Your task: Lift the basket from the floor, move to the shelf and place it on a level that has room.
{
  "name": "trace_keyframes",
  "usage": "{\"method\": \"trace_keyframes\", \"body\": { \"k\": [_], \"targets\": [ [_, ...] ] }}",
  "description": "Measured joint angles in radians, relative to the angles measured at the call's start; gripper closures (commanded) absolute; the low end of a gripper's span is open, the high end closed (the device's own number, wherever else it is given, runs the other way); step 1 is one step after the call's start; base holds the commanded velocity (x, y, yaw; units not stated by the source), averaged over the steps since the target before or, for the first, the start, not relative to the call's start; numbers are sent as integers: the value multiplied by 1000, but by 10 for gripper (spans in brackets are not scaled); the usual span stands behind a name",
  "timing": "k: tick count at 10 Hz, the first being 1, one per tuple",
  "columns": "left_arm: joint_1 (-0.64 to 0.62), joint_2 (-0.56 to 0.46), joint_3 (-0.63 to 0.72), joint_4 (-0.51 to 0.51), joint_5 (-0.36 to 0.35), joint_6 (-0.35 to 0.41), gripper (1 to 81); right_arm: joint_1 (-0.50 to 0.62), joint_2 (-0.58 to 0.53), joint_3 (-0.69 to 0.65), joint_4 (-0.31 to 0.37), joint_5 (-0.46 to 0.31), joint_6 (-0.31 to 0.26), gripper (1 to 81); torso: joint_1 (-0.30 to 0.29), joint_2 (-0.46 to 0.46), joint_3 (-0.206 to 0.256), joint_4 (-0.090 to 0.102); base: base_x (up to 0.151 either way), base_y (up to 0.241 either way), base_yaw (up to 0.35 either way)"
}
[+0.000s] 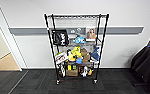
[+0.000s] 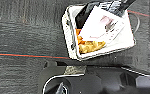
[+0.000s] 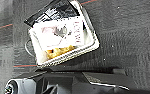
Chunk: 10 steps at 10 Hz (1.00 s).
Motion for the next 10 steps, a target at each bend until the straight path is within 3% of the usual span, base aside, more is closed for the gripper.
{"method": "trace_keyframes", "body": {
  "k": [8,10],
  "targets": [
    [-29,1,-3,-16,-1,0,10,111,3,-17,24,-50,0,10,174,-272,-254,0,0,0,0],
    [-41,5,-3,-35,-1,0,10,123,3,-25,29,-54,0,10,206,-320,-285,0,0,0,0]
  ]
}}
